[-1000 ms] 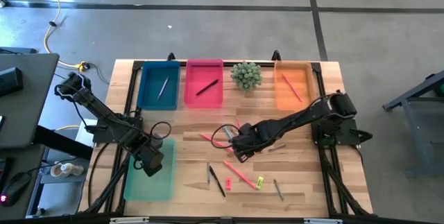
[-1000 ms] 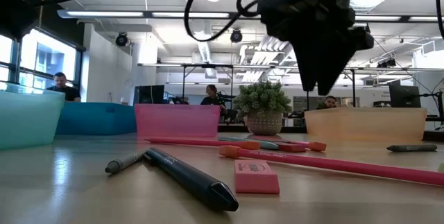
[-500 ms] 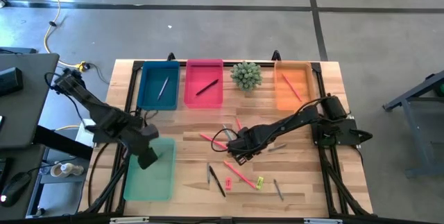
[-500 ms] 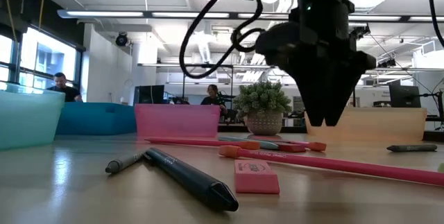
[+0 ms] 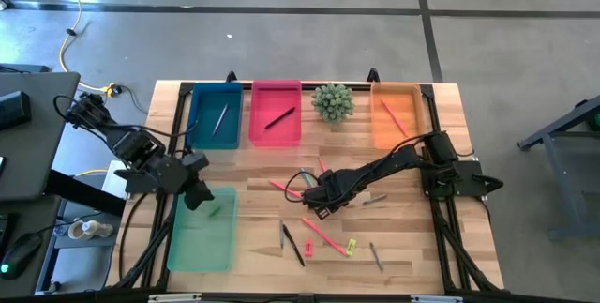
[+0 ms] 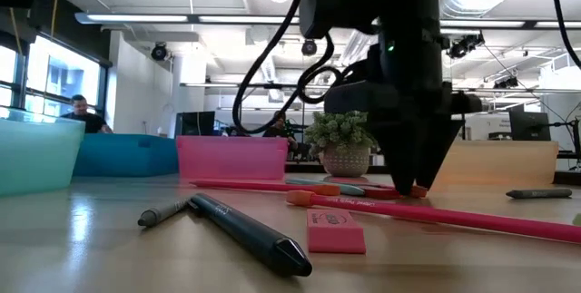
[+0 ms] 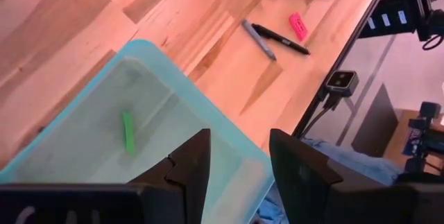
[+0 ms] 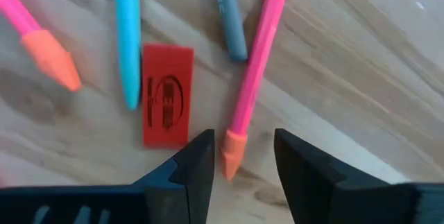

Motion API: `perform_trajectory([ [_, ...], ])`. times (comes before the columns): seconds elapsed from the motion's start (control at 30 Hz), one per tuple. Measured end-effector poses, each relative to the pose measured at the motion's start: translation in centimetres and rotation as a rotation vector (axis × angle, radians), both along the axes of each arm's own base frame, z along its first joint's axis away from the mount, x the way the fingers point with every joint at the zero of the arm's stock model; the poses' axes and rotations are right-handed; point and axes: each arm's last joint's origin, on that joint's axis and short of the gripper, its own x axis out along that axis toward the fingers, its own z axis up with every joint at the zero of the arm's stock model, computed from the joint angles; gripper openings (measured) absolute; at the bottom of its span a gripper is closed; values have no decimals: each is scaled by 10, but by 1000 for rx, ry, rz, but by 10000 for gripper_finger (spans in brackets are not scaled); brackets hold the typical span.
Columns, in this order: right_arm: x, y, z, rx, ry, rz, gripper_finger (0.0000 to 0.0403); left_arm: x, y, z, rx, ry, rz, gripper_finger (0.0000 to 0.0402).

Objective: Sort crayons/erasers/pens/pencils in bins
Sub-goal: Put the pink pencil into the orange bin

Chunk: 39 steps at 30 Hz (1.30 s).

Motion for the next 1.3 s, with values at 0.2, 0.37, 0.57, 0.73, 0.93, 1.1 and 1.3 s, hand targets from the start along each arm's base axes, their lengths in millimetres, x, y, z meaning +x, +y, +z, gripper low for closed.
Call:
perform_trajectory([
  [0.2,2,-4,-2,9,3,-3,106,0,2,0,26,-7,-24,135],
  [0.37,2,-3,-3,14,4,-4,71,0,2,0,40,-10,-48,134],
  [0.57,2,-3,-3,26,8,22,24,0,2,0,57,-14,-71,133],
  [0.73,2,-3,-2,31,14,40,6,1,2,0,65,-17,-82,133],
  [0.93,-5,-4,0,34,68,36,9,1,2,0,69,-17,-86,133],
  [1.1,-9,-5,10,36,66,45,9,1,2,0,91,-24,-115,133],
  [1.3,-15,-8,36,-13,3,49,9,1,3,0,134,-39,-86,133],
])
